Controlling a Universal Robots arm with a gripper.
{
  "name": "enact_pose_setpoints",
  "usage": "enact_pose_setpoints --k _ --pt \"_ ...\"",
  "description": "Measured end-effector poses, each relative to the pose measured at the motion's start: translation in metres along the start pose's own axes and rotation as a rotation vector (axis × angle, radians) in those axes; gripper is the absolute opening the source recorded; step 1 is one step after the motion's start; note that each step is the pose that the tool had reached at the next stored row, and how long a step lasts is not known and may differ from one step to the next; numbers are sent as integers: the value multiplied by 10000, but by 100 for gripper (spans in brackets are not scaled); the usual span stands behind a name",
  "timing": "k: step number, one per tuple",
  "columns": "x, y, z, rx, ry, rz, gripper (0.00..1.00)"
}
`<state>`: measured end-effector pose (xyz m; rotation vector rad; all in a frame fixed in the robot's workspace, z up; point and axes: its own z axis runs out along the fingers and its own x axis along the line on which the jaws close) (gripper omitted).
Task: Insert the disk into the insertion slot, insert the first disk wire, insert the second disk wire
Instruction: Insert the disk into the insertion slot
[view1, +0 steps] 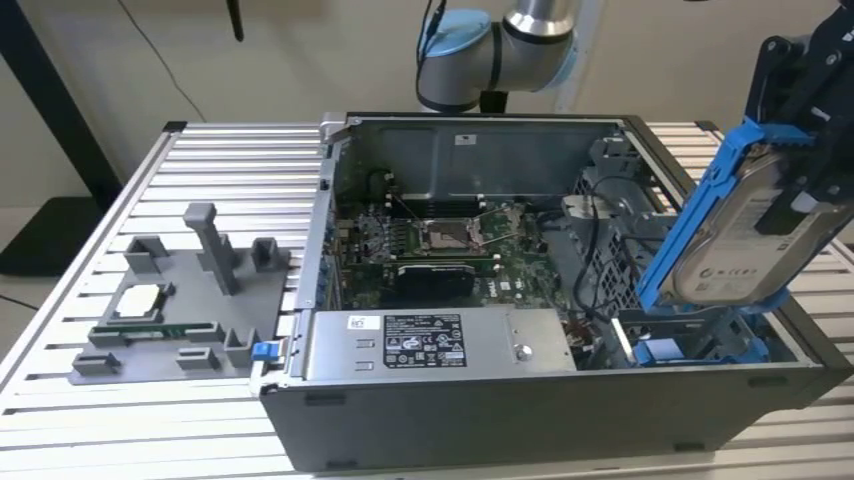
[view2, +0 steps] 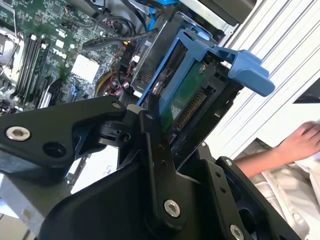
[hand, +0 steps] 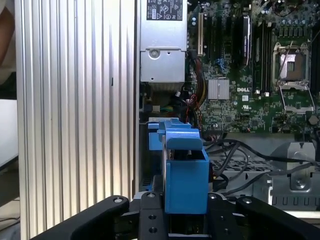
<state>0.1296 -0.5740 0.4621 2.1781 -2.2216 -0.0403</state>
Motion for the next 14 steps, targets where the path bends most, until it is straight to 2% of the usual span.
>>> enact_pose_setpoints --k 14 --pt "0 -5 52 0 0 0 0"
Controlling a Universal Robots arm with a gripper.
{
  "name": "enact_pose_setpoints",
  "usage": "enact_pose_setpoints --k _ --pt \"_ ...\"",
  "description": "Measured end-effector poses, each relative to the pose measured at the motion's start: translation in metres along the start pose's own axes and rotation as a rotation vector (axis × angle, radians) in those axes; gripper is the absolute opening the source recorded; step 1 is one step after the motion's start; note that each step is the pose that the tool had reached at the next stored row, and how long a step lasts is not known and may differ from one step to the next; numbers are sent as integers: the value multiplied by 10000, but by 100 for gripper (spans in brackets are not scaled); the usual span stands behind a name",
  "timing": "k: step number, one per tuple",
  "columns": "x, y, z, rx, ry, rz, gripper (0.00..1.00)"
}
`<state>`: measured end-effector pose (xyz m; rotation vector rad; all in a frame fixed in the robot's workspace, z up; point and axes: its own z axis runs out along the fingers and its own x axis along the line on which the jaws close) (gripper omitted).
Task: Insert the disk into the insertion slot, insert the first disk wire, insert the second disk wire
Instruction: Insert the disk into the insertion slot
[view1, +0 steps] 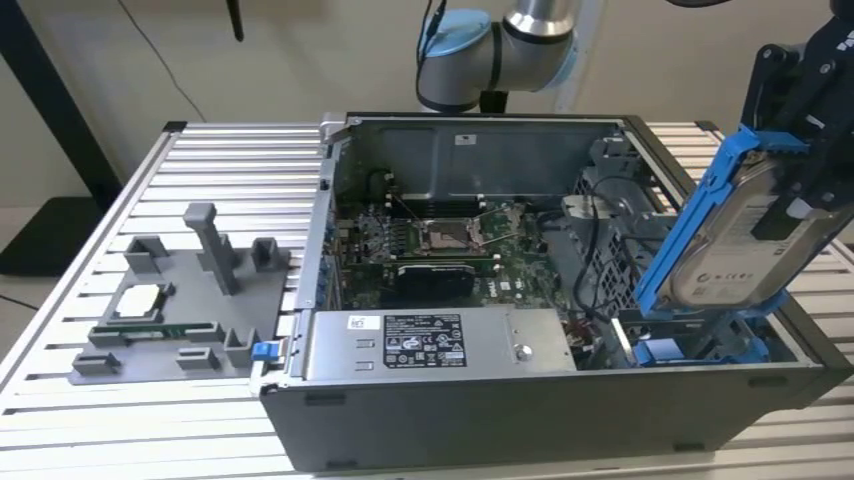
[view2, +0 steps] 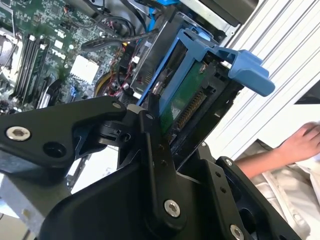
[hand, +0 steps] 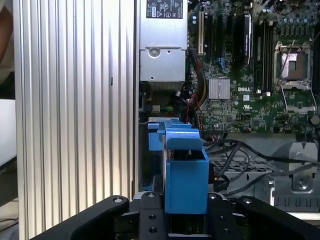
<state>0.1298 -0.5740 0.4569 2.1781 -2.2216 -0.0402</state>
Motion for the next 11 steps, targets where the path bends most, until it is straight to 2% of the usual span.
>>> enact_pose_setpoints --k 11 --pt "0 -2 34 0 0 0 0"
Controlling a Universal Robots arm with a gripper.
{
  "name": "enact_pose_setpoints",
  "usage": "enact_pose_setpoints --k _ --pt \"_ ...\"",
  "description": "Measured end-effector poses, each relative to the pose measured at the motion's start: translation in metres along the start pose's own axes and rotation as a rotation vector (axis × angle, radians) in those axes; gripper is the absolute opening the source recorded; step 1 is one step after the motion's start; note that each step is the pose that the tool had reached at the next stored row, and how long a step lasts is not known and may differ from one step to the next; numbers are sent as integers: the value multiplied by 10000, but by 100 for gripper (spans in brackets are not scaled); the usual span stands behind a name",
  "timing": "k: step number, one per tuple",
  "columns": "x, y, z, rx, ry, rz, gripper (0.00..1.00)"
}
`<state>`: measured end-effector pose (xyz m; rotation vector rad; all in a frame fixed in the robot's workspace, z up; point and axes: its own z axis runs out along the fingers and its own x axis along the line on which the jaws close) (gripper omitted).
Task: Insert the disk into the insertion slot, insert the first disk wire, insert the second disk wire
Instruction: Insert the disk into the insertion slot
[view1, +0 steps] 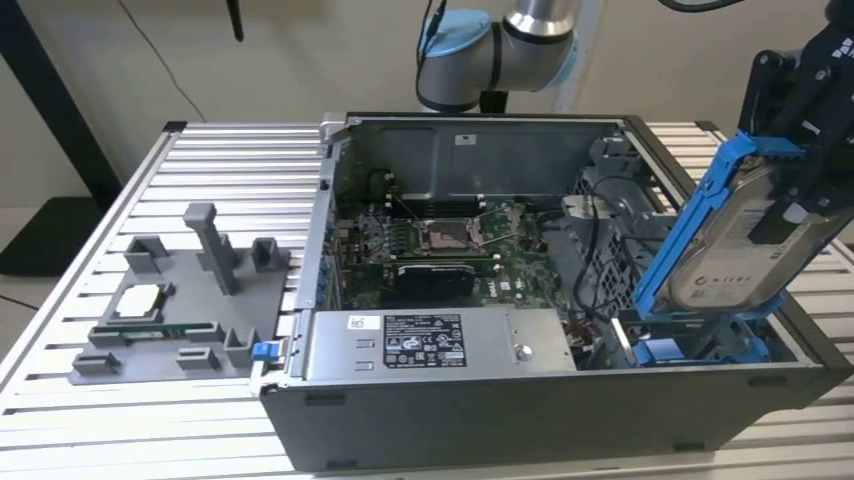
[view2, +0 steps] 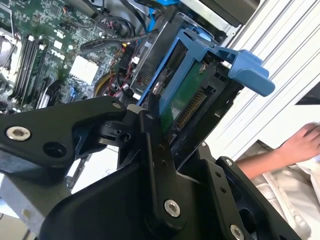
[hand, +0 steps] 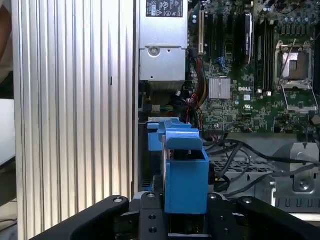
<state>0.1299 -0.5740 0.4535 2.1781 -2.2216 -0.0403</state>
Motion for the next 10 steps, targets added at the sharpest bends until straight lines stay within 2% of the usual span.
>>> enact_pose_setpoints --k 10 --pt "0 -2 29 0 1 0 0"
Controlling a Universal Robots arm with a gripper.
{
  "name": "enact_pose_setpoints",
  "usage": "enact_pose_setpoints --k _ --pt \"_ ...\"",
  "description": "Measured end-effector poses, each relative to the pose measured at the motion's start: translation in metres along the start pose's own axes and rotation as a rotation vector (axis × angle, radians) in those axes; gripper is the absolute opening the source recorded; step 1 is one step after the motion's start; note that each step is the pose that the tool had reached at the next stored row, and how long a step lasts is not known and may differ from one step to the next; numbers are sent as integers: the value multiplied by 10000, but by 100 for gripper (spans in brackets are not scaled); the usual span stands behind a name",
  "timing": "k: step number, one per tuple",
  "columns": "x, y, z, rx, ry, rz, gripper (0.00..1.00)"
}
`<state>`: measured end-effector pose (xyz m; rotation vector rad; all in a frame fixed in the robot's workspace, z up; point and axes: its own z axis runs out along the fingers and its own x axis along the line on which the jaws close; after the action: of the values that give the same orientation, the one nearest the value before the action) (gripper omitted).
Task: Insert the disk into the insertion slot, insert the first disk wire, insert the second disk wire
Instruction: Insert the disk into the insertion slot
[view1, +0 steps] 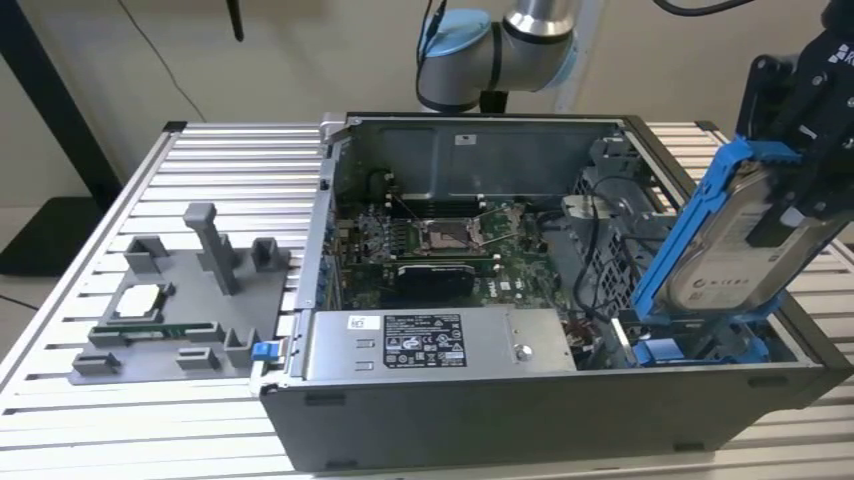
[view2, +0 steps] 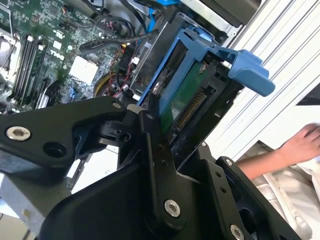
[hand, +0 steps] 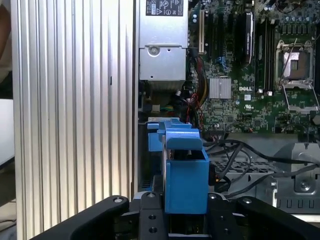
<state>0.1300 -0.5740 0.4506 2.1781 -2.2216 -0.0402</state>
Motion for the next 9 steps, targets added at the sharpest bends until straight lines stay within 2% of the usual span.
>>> enact_pose_setpoints --k 9 --pt "-1 -1 12 0 -4 0 0"
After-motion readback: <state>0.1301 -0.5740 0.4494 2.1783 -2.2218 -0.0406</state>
